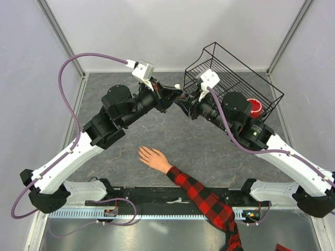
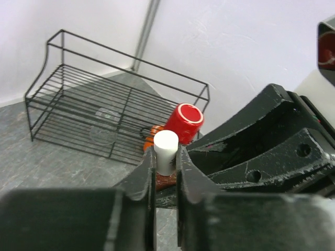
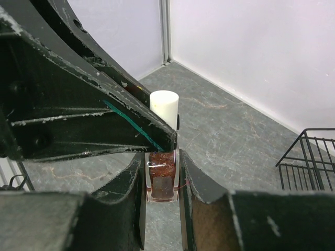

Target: Paint the nails

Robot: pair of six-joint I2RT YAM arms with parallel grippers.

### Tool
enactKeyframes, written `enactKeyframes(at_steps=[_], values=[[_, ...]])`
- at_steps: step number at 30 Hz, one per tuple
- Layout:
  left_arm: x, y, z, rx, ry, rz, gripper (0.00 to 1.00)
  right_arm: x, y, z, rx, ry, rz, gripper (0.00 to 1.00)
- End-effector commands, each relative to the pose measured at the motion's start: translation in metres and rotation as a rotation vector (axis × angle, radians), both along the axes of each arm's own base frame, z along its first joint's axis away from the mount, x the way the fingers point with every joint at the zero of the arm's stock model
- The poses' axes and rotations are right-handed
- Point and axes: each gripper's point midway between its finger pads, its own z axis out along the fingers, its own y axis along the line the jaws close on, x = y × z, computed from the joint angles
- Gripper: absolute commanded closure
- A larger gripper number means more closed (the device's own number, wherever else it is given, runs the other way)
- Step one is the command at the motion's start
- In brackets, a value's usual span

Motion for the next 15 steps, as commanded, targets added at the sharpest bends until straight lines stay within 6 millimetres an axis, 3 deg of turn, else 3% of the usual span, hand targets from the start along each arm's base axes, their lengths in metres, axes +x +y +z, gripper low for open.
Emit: enactKeyframes(at_steps=[1,2,5,6,9,10,11,15], values=[[-0.025,-0.009,0.018,-0.028,-0.06,-0.171,0.98,-0.027,-0.004,0.045,0.125,-0.106,0.101,1.0],[-0.032,-0.01,0.022,-0.056,-0.064,-0.223,0.98,-0.035,-0.002,0.047,0.131,-0.116,0.141,1.0],[-0.062,-0.011,0.008,-0.08,-0.033,-0.503,0.98,-0.07,-0.001,0.06,0.184,-0.174,0.305,1.0],[-0.076,-0.004,0.012,-0.088,-0.073,-0.642,0.98,-0.097,0.0,0.059,0.185,-0.19,0.434,1.0],[-0.113,0.009,0.005,-0.072,-0.105,-0.936,0.98,-0.142,-0.006,0.088,0.307,-0.231,0.625,1.0],[-0.119,0.012,0.002,-0.064,-0.109,-0.978,0.98,-0.161,-0.007,0.09,0.321,-0.234,0.726,1.0],[-0.124,0.015,0.002,-0.061,-0.109,-1.009,0.98,-0.176,-0.011,0.106,0.395,-0.225,0.797,1.0],[-0.139,0.022,0.01,-0.044,-0.138,-1.099,0.98,-0.2,-0.019,0.115,0.476,-0.21,0.917,1.0]])
